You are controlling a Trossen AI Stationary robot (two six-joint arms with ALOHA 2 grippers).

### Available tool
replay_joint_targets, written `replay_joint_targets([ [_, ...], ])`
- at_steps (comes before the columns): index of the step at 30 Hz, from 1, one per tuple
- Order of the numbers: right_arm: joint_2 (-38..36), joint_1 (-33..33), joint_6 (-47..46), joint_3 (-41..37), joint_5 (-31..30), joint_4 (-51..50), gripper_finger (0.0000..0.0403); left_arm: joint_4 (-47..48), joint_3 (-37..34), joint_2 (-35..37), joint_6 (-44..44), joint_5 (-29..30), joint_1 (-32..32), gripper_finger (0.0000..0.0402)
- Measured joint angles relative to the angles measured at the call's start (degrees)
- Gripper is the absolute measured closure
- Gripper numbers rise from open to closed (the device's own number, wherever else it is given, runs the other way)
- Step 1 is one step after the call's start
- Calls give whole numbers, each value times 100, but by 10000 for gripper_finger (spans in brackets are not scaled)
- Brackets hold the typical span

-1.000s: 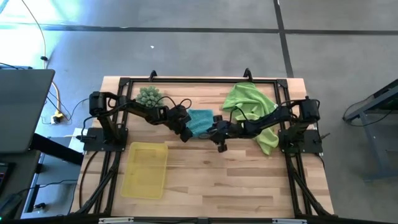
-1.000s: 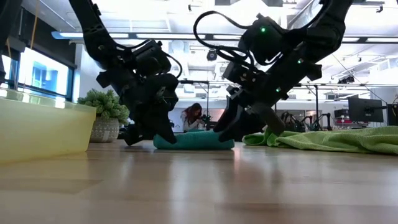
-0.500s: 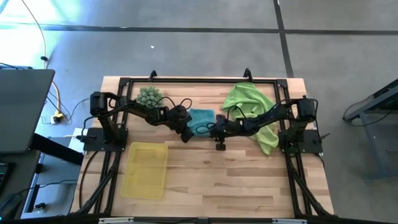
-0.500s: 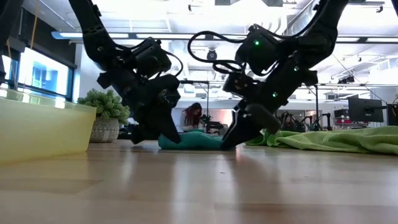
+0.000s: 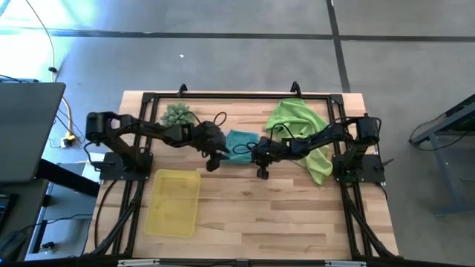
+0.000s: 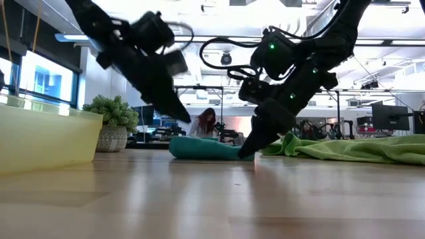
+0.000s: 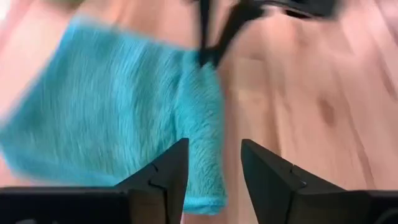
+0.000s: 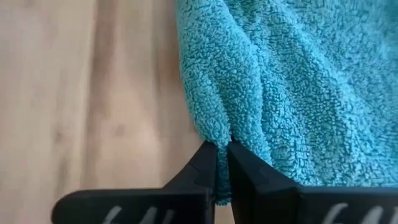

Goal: Roll microfiber towels into tight, uniform cylinder then place into a basket
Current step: Roll the blue towel

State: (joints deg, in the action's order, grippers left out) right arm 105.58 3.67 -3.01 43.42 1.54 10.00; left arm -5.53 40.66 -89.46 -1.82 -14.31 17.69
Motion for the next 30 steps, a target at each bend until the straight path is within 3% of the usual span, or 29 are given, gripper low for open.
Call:
replay_joint_targets([
  [5, 0, 158, -349, -3, 387, 9, 398, 21, -32, 107, -1371, 338, -527, 267],
  [9, 0, 207, -360, -13, 451, 47, 399, 38, -32, -30, -1447, 1210, -886, 263],
  [14, 2, 246, -363, -26, 554, 104, 400, 27, -36, -259, -1640, 1685, -1075, 256],
  [30, 4, 242, -349, -41, 532, 180, 400, -648, -30, -864, -1642, 1952, -597, 256],
])
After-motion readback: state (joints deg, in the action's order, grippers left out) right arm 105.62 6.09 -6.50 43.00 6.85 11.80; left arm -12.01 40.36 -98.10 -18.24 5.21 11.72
